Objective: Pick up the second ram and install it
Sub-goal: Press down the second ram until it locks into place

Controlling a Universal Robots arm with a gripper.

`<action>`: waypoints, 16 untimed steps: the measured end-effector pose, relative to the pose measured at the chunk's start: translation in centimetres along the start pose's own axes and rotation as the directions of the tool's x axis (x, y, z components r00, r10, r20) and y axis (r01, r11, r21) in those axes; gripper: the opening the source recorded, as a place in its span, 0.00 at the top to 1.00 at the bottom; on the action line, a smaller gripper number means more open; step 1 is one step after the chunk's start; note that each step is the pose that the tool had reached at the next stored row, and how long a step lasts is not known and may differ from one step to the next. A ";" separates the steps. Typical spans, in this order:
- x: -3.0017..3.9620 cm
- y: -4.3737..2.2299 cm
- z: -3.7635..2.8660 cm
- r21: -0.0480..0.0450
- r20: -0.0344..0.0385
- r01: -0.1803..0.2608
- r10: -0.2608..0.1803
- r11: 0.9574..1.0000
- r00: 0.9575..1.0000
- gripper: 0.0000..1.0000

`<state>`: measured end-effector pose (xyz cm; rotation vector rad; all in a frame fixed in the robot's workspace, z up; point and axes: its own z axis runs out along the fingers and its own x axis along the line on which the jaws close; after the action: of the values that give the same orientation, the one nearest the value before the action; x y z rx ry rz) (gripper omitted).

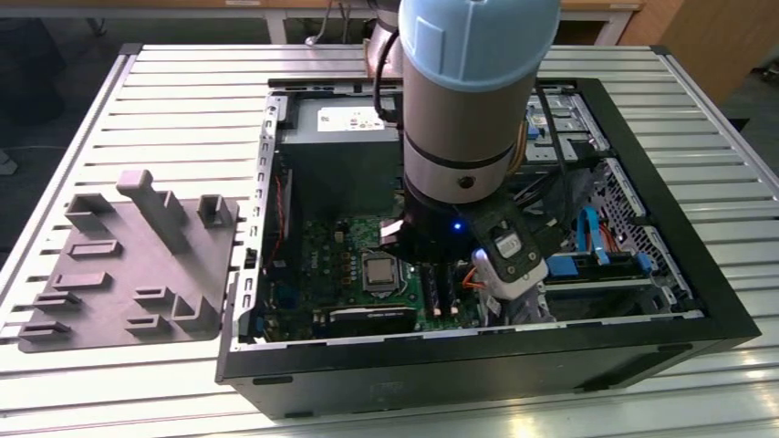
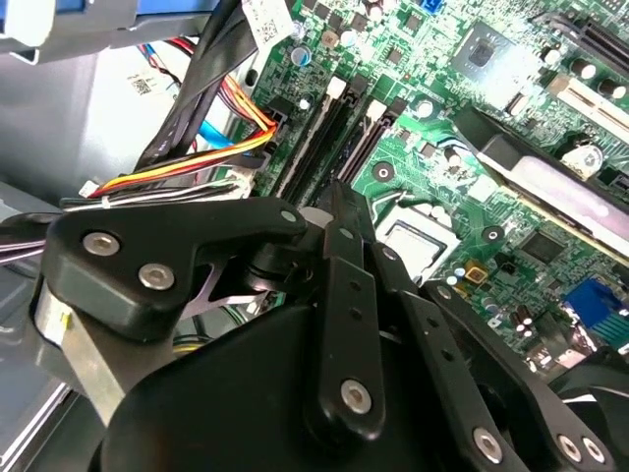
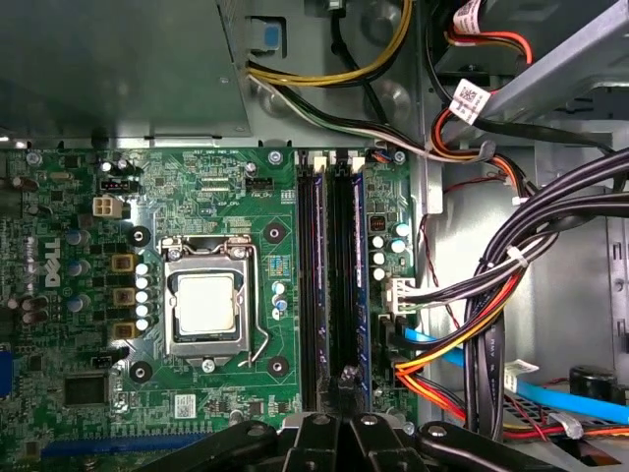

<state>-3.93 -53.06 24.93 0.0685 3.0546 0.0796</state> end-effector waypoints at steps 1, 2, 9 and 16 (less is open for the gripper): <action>0.00 0.05 -0.01 0.000 0.000 0.000 0.000 1.000 1.000 0.89; 0.01 0.14 0.00 0.000 0.000 0.000 0.000 1.000 1.000 0.89; 0.05 1.06 0.06 0.000 0.000 0.000 0.000 1.000 1.000 0.89; 0.11 2.38 0.13 0.000 0.000 0.000 0.000 1.000 1.000 0.89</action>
<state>-3.93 -50.67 24.92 0.0686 3.0545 0.0796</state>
